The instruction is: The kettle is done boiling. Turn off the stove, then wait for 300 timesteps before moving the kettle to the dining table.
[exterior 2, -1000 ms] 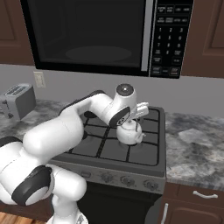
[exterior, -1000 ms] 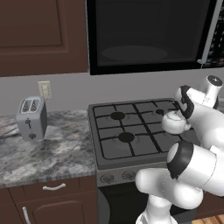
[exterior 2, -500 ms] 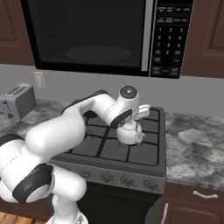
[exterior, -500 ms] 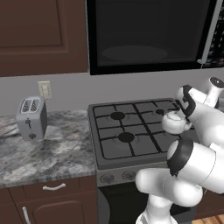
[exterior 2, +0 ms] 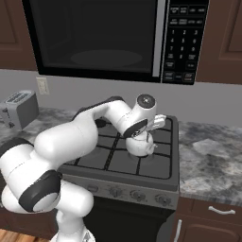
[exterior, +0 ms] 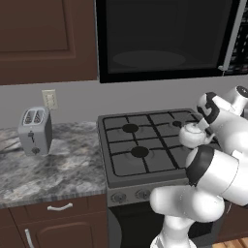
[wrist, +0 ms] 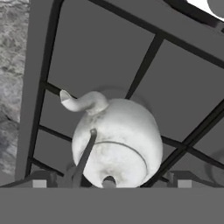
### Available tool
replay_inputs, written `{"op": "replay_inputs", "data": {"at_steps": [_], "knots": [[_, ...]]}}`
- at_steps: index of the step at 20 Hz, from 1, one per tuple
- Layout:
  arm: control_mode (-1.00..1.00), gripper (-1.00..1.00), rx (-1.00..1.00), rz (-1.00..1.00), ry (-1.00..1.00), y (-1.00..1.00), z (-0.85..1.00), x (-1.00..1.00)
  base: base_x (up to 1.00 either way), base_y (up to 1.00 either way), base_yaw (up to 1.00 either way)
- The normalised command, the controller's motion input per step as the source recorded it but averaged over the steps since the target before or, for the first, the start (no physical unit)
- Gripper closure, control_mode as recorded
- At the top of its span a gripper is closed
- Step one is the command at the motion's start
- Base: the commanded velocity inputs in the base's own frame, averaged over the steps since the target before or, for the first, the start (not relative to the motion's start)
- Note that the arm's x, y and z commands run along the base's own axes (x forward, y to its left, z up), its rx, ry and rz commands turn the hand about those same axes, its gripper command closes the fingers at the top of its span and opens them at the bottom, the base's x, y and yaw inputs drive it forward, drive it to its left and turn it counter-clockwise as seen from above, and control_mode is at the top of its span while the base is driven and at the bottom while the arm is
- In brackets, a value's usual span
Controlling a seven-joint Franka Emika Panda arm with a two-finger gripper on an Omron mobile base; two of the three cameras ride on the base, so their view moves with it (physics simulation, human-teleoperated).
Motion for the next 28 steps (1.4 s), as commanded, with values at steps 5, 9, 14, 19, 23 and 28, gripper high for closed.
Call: {"op": "replay_inputs", "data": {"at_steps": [5,9,14,19,23,28], "knots": [[-1.00,-1.00,0.00,0.00,0.00,0.00,-0.25,0.00,0.00,0.00,0.00],[-1.00,-1.00,0.00,0.00,-0.02,0.00,-0.09,0.00,0.00,0.00,0.00],[-1.00,-1.00,0.01,0.00,-0.04,0.00,0.00,0.01,0.00,0.00,0.00],[-1.00,-1.00,0.01,0.00,-0.01,0.00,0.00,0.04,0.00,0.00,0.00],[-1.00,-1.00,0.00,0.00,0.00,0.01,-0.03,0.11,0.00,0.00,0.00],[-1.00,-1.00,0.00,0.00,0.00,0.10,-0.02,0.21,0.00,0.00,0.00]]}}
